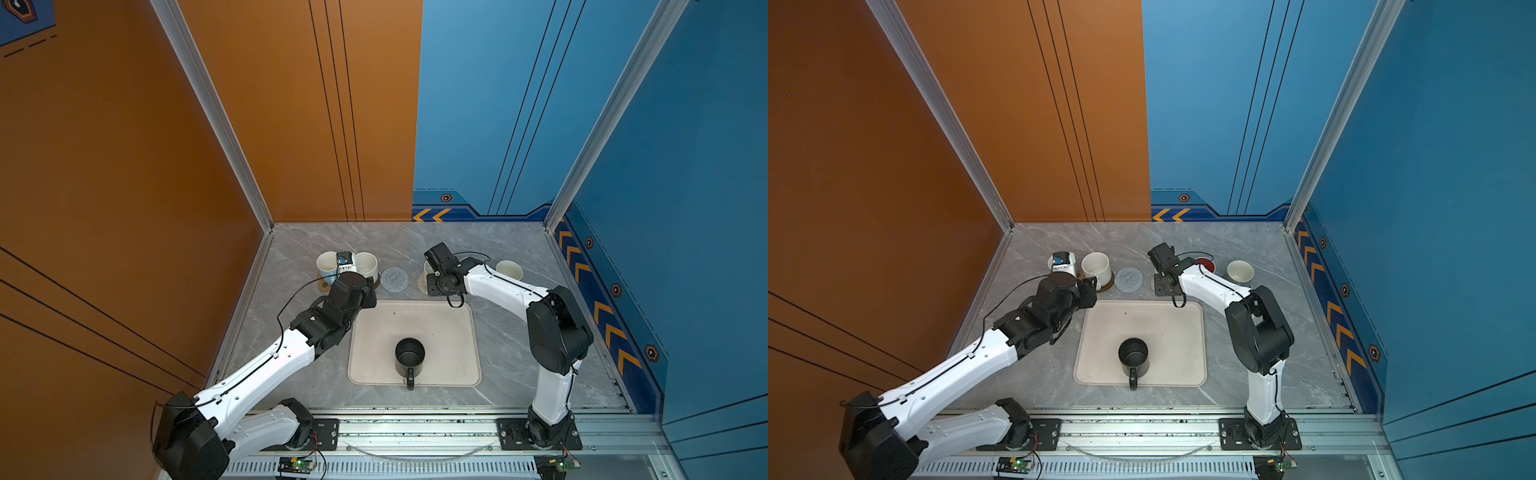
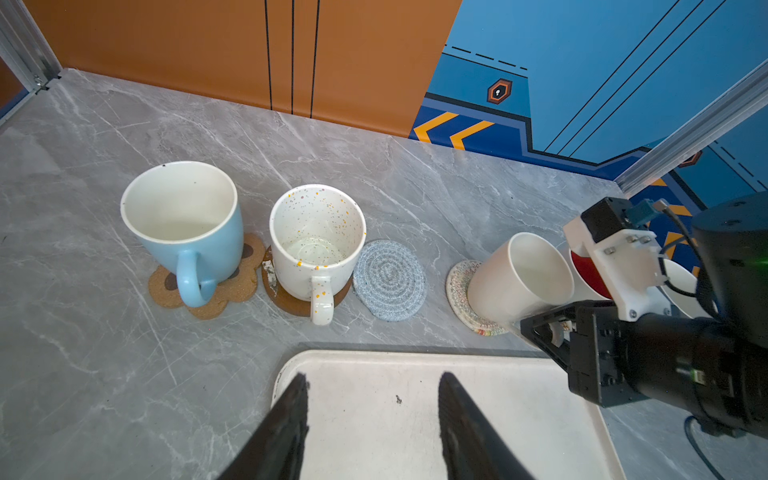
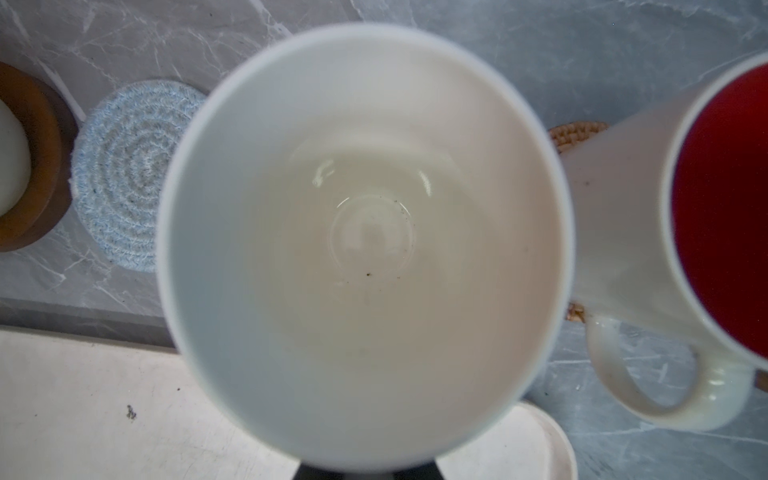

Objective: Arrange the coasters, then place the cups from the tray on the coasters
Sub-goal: 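Lower the plain white mug onto the multicolour woven coaster with the right gripper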

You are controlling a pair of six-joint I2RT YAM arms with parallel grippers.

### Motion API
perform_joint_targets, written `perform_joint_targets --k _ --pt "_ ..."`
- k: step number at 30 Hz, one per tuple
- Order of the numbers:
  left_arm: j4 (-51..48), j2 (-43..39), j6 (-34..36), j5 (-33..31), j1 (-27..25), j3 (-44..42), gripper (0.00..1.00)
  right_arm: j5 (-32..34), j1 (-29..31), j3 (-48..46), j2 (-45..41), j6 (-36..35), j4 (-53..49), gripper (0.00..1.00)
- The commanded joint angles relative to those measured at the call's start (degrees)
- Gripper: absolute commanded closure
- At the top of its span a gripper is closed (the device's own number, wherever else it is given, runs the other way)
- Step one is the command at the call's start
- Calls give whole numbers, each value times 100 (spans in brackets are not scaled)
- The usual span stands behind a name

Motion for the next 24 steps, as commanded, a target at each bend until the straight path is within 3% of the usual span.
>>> perform_joint_targets --k 1,7,9,24 --pt "-231 -24 -12 -35 68 -37 48 65 -39 279 56 -117 128 100" --pt "-248 -29 -11 -41 77 -35 48 83 -27 248 19 -130 110 100" --pt "-234 -22 -11 -37 84 -26 48 82 -25 238 10 -132 105 93" --pt "-255 -20 -20 -16 94 -28 48 28 -8 208 28 -142 79 73"
